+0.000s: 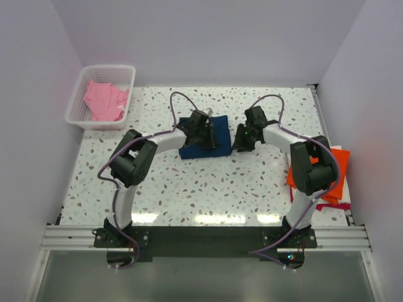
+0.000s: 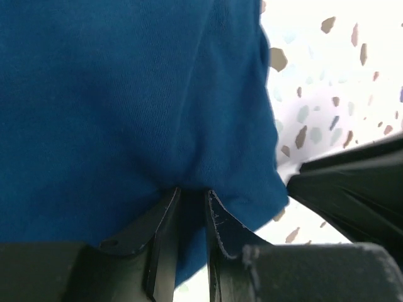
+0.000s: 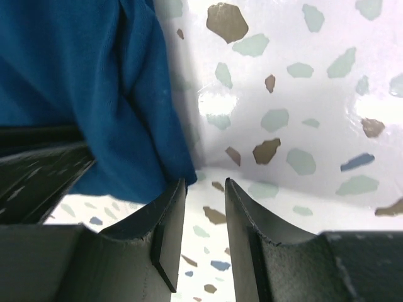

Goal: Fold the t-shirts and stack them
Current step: Fold the tshirt

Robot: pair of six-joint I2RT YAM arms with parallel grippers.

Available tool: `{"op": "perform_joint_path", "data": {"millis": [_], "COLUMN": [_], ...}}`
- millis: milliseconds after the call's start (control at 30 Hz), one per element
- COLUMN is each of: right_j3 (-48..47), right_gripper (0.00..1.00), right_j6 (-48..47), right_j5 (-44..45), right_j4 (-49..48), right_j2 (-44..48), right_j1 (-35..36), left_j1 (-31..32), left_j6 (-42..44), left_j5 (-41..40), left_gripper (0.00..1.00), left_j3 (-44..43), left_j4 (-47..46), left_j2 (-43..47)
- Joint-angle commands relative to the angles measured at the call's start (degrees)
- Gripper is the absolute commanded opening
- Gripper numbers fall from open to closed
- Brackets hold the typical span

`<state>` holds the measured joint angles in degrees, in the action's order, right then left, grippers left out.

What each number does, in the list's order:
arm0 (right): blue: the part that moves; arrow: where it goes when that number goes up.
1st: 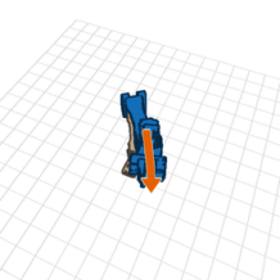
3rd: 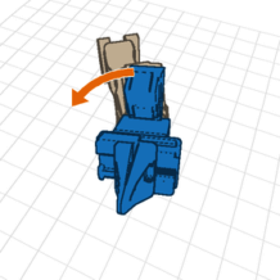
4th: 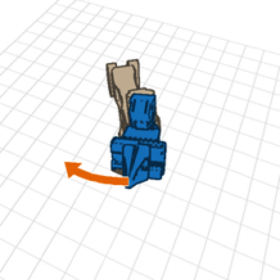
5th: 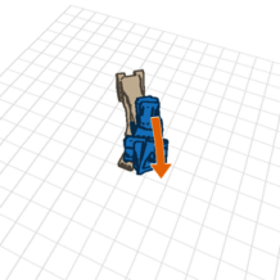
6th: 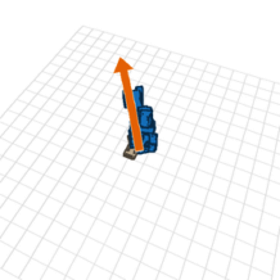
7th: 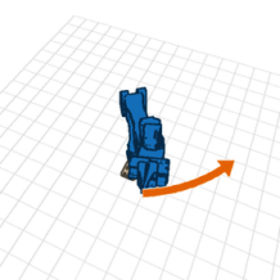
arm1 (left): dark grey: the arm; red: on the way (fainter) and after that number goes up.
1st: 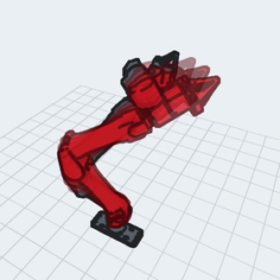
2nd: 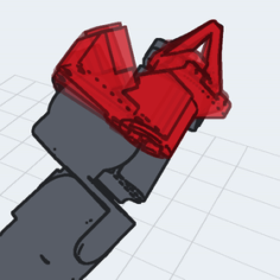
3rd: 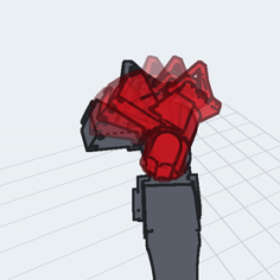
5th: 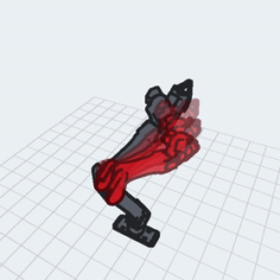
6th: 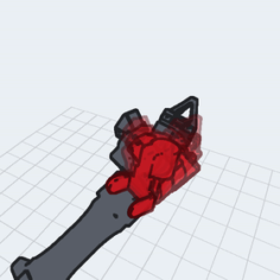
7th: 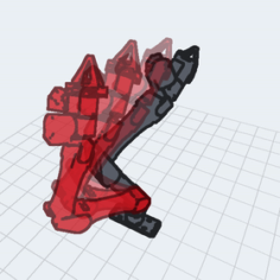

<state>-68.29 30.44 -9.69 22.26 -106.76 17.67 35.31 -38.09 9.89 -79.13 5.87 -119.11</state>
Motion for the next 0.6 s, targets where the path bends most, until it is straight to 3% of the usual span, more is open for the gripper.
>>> {"op": "perform_joint_path", "data": {"millis": [0,67,300,567], "right_j3": [0.0,-1.1,-8.4,-16.2], "right_gripper": [0.36,0.39,0.68,0.67], "right_j6": [1.0,1.4,0.7,-1.4], "right_j5": [2.6,3.4,-0.4,-3.3], "right_j4": [-1.0,-0.9,-2.3,-1.3], "right_j2": [5.2,5.6,-0.8,-10.8], "right_j1": [0.2,0.1,0.1,0.0], "left_j1": [1.7,2.3,2.4,2.4], "left_j6": [1.4,1.9,2.9,3.5], "left_j5": [-1.9,-2.4,-3.4,-2.9], "left_gripper": [0.26,0.27,0.27,0.27], "left_j3": [-3.0,-3.1,-2.8,-2.7], "left_j4": [2.8,3.4,4.5,5.4], "left_j2": [-2.8,-3.5,-2.9,-2.3]}}
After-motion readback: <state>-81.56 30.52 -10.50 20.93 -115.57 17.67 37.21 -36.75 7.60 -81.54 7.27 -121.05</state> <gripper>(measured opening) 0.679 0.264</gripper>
